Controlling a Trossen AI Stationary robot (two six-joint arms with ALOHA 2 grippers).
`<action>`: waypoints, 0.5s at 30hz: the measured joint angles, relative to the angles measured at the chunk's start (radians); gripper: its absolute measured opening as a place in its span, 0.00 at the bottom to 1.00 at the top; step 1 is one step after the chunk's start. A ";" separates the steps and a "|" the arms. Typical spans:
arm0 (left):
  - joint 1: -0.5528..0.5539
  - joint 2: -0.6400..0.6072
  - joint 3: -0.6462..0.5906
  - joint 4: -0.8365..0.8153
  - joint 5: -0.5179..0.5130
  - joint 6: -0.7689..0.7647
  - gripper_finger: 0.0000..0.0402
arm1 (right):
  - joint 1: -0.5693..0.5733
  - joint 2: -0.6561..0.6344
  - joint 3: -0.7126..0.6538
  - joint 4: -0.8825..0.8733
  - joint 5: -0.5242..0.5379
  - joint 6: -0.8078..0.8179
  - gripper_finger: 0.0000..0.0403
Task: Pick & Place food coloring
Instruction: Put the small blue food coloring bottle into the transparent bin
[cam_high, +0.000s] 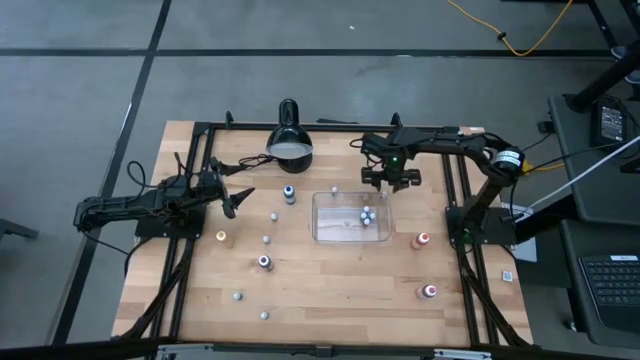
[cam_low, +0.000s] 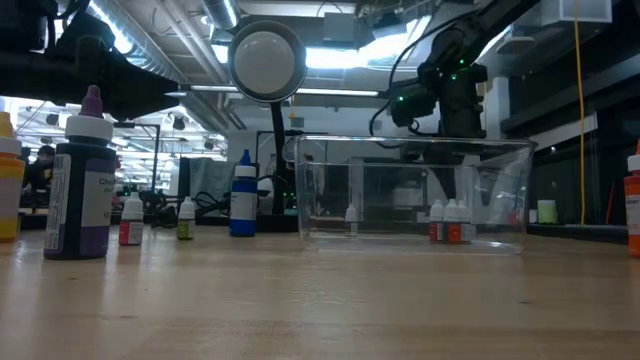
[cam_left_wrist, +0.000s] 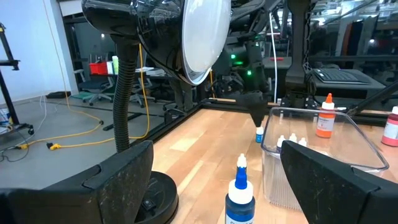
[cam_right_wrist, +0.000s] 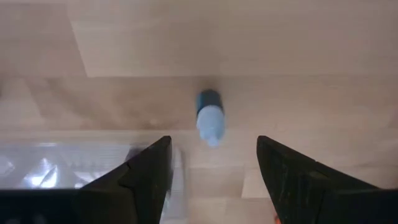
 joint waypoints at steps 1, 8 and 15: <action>0.000 0.000 0.000 0.000 0.000 0.000 0.86 | 0.000 0.000 0.000 0.001 -0.005 0.000 0.59; 0.000 0.000 0.000 0.000 0.000 0.000 0.86 | -0.002 0.000 -0.007 0.039 -0.050 0.012 0.59; 0.000 0.000 0.000 0.000 0.000 0.000 0.86 | -0.007 0.038 -0.031 0.043 -0.057 0.023 0.59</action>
